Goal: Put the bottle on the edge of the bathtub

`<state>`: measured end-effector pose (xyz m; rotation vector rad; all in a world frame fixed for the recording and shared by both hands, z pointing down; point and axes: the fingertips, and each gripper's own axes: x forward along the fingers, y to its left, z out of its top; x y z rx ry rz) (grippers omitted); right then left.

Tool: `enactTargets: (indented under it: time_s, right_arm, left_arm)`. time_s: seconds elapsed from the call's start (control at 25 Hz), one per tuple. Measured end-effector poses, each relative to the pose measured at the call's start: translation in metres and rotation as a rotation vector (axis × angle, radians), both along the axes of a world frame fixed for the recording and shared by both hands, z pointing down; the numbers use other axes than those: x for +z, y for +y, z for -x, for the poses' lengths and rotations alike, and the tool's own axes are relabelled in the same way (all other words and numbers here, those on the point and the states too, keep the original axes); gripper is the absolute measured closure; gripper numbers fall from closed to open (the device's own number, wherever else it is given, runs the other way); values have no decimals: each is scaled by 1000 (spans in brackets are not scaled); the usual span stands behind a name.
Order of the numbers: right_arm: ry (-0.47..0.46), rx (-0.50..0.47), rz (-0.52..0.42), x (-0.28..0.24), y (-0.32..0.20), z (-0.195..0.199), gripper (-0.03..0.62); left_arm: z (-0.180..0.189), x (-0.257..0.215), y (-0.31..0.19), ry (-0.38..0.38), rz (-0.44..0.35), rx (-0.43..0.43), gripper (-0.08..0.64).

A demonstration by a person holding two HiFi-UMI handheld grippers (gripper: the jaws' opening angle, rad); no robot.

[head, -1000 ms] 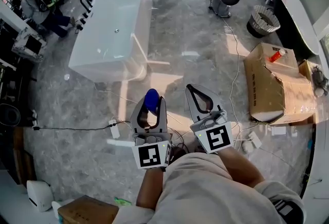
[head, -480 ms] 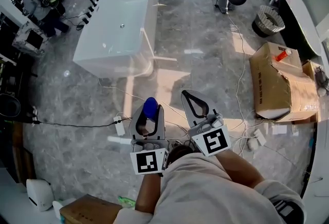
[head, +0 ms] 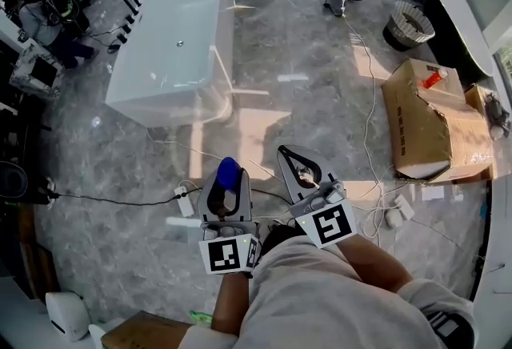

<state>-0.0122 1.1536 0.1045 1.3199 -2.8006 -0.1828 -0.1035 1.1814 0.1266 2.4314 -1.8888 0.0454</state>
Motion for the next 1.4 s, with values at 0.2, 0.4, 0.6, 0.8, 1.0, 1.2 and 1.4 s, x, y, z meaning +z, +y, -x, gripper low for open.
enactTargets:
  time_s: [0.2, 0.4, 0.6, 0.8, 1.0, 1.2, 1.4]
  right_arm:
    - [-26, -20, 10, 8, -43, 1, 588]
    - [-54, -65, 2, 1, -101, 7, 588]
    - [-44, -58, 51, 13, -176, -16, 588]
    - [-65, -34, 55, 14, -254, -56, 588]
    - [-69, -39, 52, 10, -305, -86, 588]
    - [-85, -13, 33, 1, -346, -111, 588]
    - [-58, 0, 13, -4, -372, -118, 588]
  left_arm:
    - [2, 4, -36, -13, 2, -26, 397]
    - [0, 1, -90, -26, 0, -52, 397]
    - [-11, 8, -159, -28, 29, -75, 397]
    - [-46, 10, -234, -15, 42, -61, 397]
    - [-79, 2, -290, -10, 24, -37, 397]
    - [-91, -3, -331, -14, 18, -40, 397]
    - [-92, -9, -363, -24, 7, -31, 397]
